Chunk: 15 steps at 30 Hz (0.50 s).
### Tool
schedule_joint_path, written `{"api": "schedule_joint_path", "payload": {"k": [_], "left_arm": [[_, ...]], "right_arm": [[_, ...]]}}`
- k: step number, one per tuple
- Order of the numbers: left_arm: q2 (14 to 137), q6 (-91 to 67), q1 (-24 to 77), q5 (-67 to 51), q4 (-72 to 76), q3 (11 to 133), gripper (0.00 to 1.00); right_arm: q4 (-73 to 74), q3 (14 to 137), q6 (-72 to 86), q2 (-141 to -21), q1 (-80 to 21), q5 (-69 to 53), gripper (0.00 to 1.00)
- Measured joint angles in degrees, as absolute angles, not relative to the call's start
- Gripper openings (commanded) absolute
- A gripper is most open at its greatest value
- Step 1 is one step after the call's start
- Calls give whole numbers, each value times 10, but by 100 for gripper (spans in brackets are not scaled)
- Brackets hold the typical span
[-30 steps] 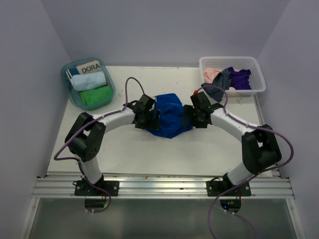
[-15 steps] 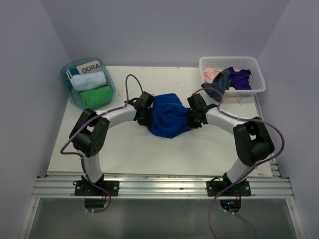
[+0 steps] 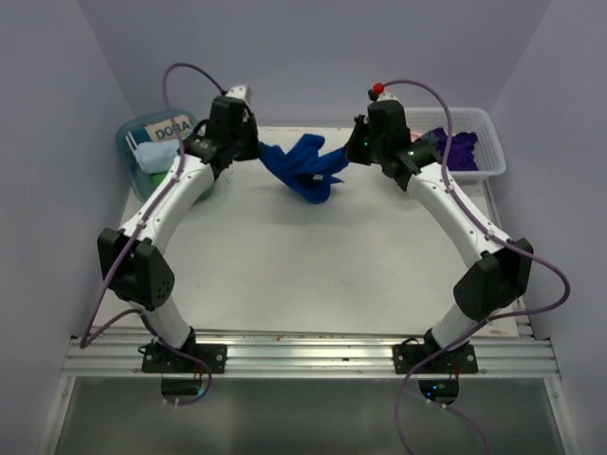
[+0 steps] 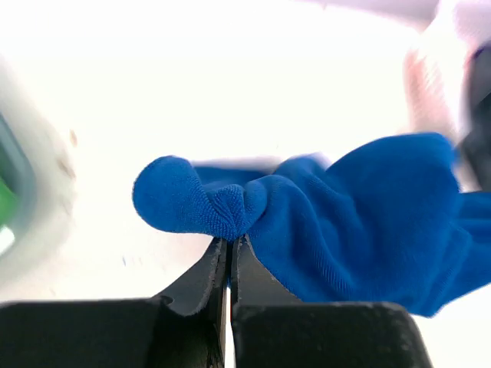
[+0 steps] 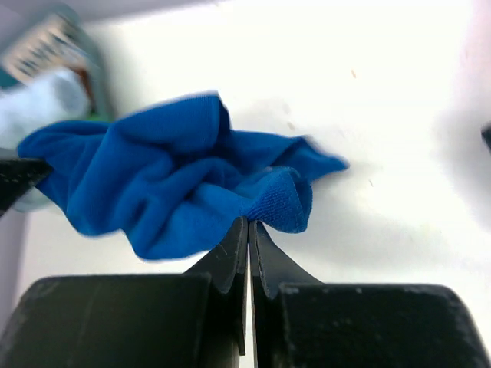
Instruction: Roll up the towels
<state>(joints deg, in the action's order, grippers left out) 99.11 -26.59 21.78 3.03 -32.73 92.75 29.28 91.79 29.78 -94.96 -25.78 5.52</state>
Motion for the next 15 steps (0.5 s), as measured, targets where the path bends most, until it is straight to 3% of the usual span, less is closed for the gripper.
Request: {"api": "schedule_joint_path", "payload": {"k": [5,10,13,14,15], "left_arm": [[924,-251,197,34,-333,1059,0],[813,-246,204,-14,-322,1024,0],[739,-255,205,-77,-284,910,61],[721,-262,207,-95,-270,861,87],[710,-262,208,-108,-270,824,93]], "right_arm": [[283,989,298,-901,-259,39,0],[279,946,295,-795,-260,44,0],[279,866,294,-719,-262,55,0],[285,841,294,-703,-263,59,0],[286,801,295,-682,-262,70,22]]}}
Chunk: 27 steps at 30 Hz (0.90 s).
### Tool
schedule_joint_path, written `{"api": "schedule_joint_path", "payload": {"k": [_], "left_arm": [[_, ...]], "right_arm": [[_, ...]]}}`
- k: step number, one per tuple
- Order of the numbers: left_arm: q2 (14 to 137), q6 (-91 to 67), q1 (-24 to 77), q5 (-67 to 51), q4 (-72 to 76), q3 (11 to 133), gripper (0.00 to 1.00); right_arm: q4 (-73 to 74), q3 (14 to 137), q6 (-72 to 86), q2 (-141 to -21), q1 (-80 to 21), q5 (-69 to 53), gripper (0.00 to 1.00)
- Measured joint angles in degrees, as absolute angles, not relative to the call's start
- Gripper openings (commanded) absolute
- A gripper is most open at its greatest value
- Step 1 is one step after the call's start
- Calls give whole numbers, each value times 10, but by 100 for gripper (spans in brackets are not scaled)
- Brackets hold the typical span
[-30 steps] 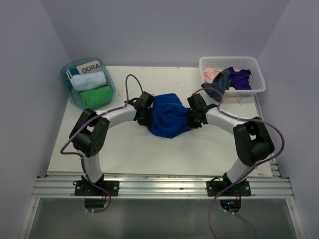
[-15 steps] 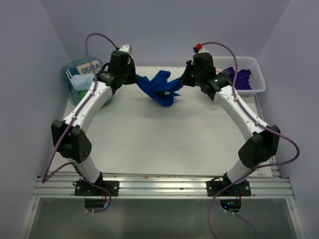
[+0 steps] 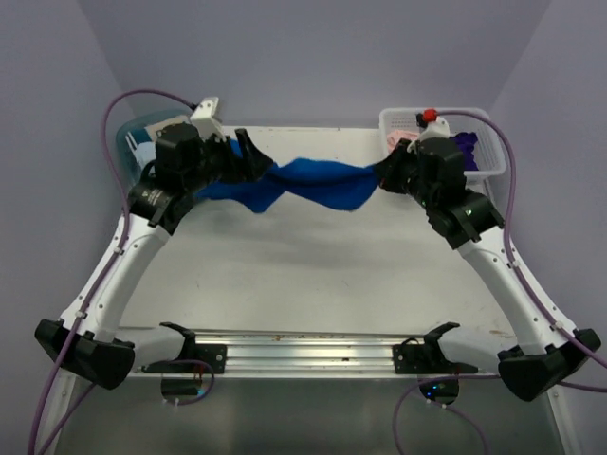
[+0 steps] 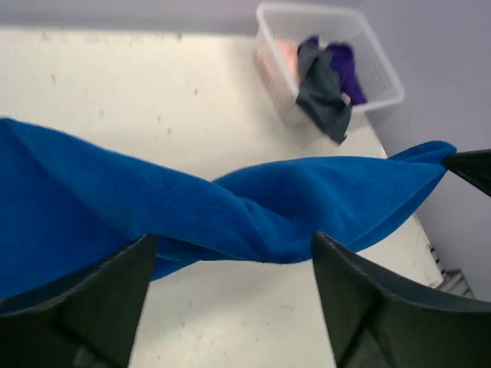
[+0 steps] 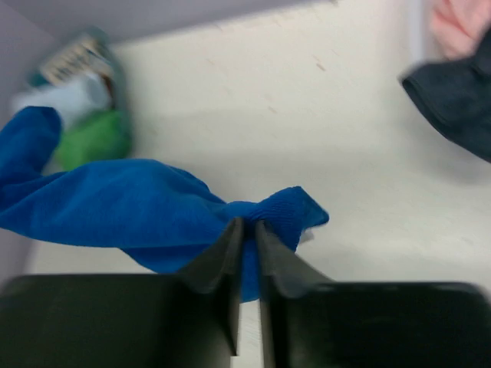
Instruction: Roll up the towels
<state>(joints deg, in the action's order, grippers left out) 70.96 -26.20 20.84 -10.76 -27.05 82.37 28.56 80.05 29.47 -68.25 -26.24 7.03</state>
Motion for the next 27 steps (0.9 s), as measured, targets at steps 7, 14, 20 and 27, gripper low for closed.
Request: {"api": "schedule_joint_path", "payload": {"k": [7,14,20,27], "left_arm": [[768,-272,216,-94,-321,700,78],[831,-270,209,-5,-338,708,62],[882,-273,184,42,-352,699,66],[975,-291,167,62,-340,724,62]], "right_arm": [[387,588,304,-688,-229,151,48],[412,580,305,-701,-215,152,43],[397,559,316,-706,-223,112,48],[384,519,336,-747,-255,81,56]]}}
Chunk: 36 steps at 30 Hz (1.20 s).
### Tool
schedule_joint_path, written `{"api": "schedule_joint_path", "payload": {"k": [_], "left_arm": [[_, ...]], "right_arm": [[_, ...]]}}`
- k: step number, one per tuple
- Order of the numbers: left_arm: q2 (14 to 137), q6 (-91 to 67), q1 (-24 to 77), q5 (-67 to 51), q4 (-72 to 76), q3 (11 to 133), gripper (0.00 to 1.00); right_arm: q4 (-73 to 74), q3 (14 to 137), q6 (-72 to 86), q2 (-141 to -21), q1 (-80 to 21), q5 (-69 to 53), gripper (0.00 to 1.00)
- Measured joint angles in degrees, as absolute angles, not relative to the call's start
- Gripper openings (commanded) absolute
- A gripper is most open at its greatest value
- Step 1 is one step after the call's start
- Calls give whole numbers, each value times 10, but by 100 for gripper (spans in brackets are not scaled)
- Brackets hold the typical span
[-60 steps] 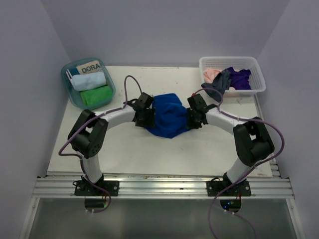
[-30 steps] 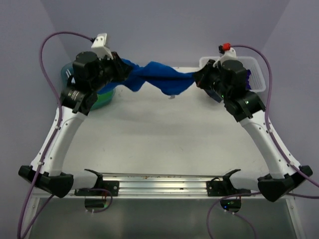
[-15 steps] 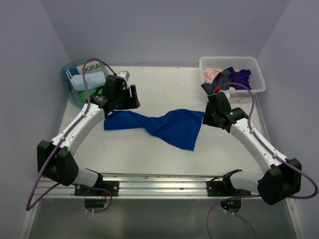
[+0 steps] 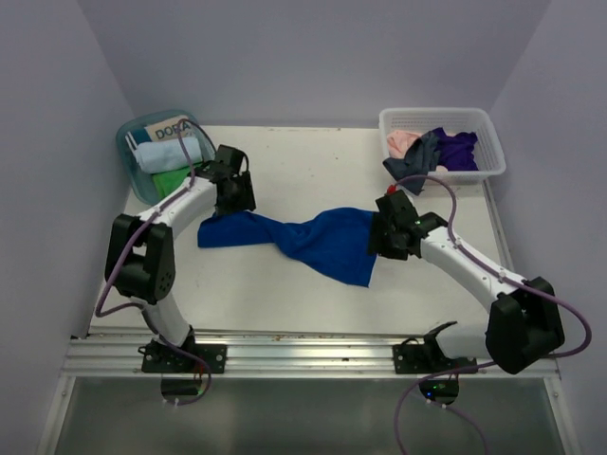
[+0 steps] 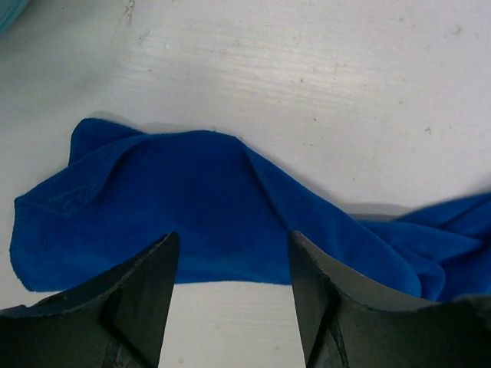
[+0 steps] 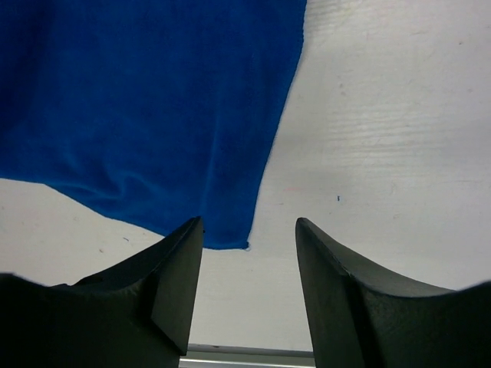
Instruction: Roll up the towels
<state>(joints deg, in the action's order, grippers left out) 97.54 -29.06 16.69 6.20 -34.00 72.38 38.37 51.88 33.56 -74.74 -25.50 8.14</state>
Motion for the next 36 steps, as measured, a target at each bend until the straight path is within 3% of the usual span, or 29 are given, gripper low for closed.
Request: {"api": "schedule_joint_path", "payload": {"k": [3,7,9,16,20,22,23,24,25,36], "left_arm": [[1023,-295,164,64,-335,745,66],[1063,-300,164,57,-319,754,78],[1077,-305,164,49,-311,754,78],[1115,-310,164,30,-296,762,50],[1118,-312,164,26,-293,764,29],[1120,-309,164,22,-291,768,10],[1121,-310,164,21,-290,769,10],[1123,-310,164,19,-289,771,0],[1125,-311,164,18,-288,773,0],[1126,-307,164,20,-295,817,0]], "right_arm": [[375,510,345,-756,-269,79,59],[359,483,358,-758,-284,79,61],[352,470,364,-761,-289,77,62],[317,450,384,-813,-330,60,62],[290,446,394,-834,-343,47,49],[277,445,397,-844,-344,47,21],[272,445,401,-849,-344,48,21],[270,445,404,-856,-344,49,8],[270,446,403,-857,-344,50,0],[287,476,403,-857,-343,100,0]]}}
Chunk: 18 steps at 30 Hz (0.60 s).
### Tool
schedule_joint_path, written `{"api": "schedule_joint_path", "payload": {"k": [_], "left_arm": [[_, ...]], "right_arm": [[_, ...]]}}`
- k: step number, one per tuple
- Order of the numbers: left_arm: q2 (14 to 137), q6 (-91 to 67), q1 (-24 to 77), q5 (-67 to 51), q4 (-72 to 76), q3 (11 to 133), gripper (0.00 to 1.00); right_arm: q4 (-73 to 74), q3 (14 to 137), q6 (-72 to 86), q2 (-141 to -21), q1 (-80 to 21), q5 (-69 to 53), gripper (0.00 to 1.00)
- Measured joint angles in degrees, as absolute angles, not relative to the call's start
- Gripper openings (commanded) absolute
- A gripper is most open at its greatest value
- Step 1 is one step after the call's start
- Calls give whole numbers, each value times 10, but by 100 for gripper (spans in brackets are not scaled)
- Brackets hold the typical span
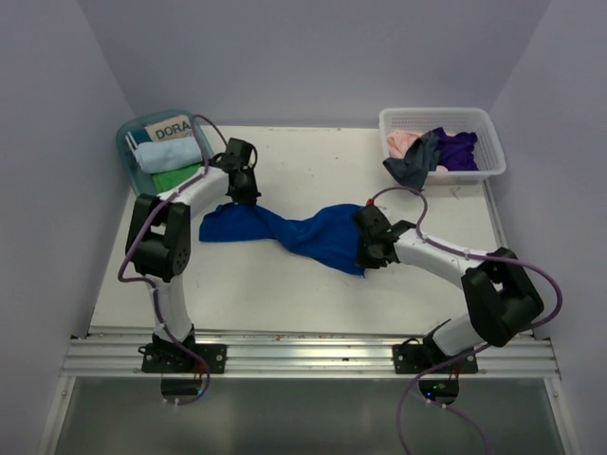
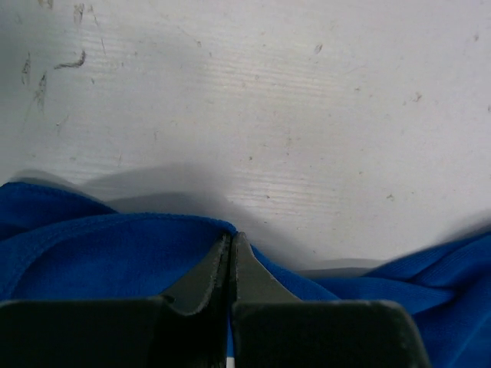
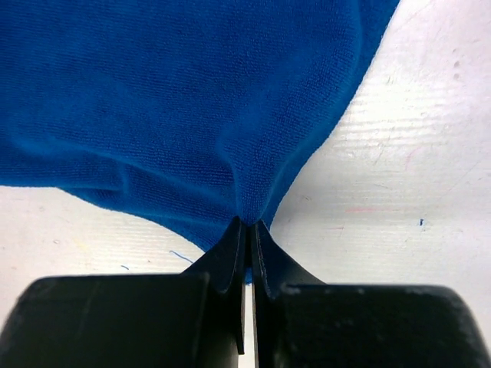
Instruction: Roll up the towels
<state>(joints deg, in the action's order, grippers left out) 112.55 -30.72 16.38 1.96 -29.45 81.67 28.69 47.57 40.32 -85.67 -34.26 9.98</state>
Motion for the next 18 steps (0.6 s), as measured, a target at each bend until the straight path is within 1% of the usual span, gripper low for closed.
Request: {"api": "schedule_joint_path", "payload": {"k": [6,9,12,15,18], "left_arm": [[1079,-298,164,26,-314,846,0],[1057,-289,164,28,-327,887,0],[1025,-285,164,27,-328,903,0],[961,-285,170,24,-335,875,0],[871,-296,187,19,-344,802,0]], "right_arm": [[307,493,397,-826,-328,124,0],[329,532,382,-812,-299,138,0],[332,566,366,-788,-264,150,0],[342,570,352,-735,-232,178,0],[353,550,346,-677,-222,205,0]]}}
